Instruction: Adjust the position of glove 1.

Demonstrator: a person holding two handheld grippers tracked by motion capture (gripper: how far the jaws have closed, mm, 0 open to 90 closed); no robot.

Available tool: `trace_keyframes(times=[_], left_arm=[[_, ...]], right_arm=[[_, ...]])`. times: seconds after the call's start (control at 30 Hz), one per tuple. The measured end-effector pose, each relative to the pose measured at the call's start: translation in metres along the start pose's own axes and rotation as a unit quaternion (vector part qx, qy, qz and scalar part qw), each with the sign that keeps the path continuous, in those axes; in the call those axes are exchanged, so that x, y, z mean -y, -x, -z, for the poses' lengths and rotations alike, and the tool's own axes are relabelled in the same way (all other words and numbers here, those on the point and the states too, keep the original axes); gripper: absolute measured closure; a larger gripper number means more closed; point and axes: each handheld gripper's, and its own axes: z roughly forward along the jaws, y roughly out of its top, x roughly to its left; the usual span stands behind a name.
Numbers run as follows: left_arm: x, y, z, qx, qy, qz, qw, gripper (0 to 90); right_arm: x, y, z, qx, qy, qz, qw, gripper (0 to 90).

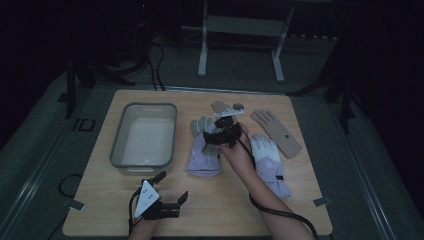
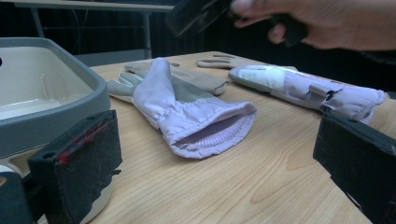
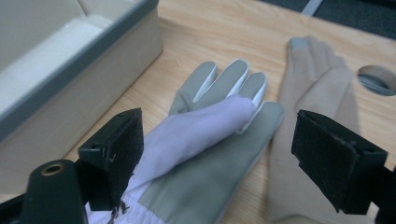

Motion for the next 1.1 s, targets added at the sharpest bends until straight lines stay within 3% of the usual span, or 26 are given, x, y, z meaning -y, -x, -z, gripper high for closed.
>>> trace_keyframes(times=[0.23, 0.4, 0.6, 0.73, 0.77, 0.9, 0.93, 0.97, 1.0, 1.1], left_arm=[[0.000, 0.000, 0.000, 0.003, -0.001, 0.002, 1.0000, 1.3], [0.000, -0.001, 0.000, 0.004, -0.002, 0.003, 1.0000, 1.3], [0.000, 0.000, 0.000, 0.006, -0.003, 0.003, 1.0000, 1.4], [0.000, 0.000, -0.001, 0.007, -0.005, 0.002, 1.0000, 1.3], [0.000, 0.000, -0.001, 0.007, -0.005, 0.002, 1.0000, 1.3], [0.000, 0.001, -0.001, 0.005, -0.005, 0.002, 1.0000, 1.3], [0.000, 0.001, -0.001, 0.005, -0.005, 0.002, 1.0000, 1.4], [0.000, 0.001, -0.001, 0.005, -0.005, 0.003, 1.0000, 1.4], [0.000, 0.001, -0.001, 0.005, -0.005, 0.003, 1.0000, 1.4], [0.000, 0.000, -0.001, 0.006, -0.005, 0.005, 1.0000, 1.4]], right_arm=[[0.008, -0.004, -0.036, -0.002, -0.039, -0.022, 0.9990, 21.4], [0.019, -0.008, -0.055, -0.002, -0.059, -0.024, 0.9980, 22.6], [0.028, -0.011, -0.070, -0.003, -0.067, -0.031, 0.9973, 22.5], [0.037, -0.016, -0.076, 0.007, -0.063, -0.014, 0.9979, 23.7], [0.038, -0.018, -0.077, 0.010, -0.060, -0.012, 0.9981, 25.4], [0.041, -0.022, -0.076, 0.003, -0.047, -0.006, 0.9989, 46.9], [0.041, -0.022, -0.076, 0.003, -0.047, -0.006, 0.9989, 46.9], [0.042, -0.023, -0.075, 0.001, -0.042, -0.007, 0.9991, 58.0], [0.042, -0.023, -0.074, -0.005, -0.041, -0.010, 0.9991, 63.5], [0.041, -0.023, -0.072, -0.011, -0.041, -0.013, 0.9990, 72.1]])
